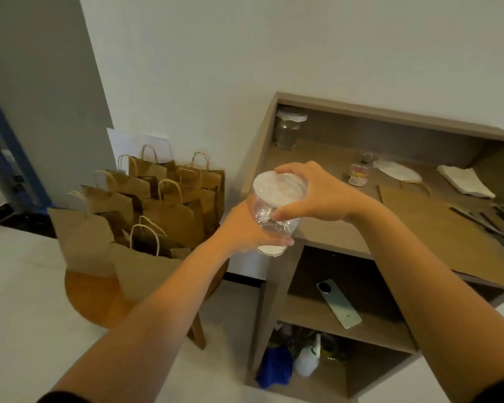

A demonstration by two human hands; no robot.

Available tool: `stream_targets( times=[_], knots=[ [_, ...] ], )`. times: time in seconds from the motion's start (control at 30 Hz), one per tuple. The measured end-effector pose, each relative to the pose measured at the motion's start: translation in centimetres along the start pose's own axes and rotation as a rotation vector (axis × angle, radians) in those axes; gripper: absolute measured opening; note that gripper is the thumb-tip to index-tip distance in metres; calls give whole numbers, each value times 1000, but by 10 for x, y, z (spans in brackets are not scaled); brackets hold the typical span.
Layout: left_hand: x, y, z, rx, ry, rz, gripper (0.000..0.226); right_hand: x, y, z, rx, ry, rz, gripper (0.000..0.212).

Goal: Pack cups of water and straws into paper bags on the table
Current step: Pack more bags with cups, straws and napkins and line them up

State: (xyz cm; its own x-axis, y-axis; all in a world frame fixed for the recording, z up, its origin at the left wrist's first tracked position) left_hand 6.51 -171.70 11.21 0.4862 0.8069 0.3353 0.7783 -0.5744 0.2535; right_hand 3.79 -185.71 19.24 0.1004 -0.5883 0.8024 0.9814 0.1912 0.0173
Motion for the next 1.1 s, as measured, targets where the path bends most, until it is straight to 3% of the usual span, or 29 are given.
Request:
stream_targets(
  times=[0.13,0.27,0.43,0.63,0.8,1.1],
  knots=[
    [40,-37,22,20,11,15,92,-50,10,36,-1,34,-15,92],
    [97,-81,76,220,111,72,89,-106,33,58,-35,60,-52,94],
    [170,-127,151,496,270,-14,43,-157,73,68,-87,70,-143,96],
    [218,-117,191,484,389,-124,31,-192,123,61,-80,73,-258,92],
    [245,-73,214,475,449,-265,27,-202,164,41,-61,91,-255,93],
    [250,-26,267,612,541,-95,24,-235,208,20,-132,89,-138,93]
  ],
)
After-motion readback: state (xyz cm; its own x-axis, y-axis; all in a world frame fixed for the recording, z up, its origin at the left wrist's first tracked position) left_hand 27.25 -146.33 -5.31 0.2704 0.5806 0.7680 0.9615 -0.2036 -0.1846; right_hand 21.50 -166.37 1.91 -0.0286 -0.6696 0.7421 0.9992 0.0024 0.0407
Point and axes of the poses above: each hand's wrist, its own y-axis towards the middle knuckle, its own x-axis out of the back of the hand, z = x × y, the point moved 3 cm from there along y, towards the middle knuckle, and after that the axes turned 1 degree about -x, right-handed, at the moved point
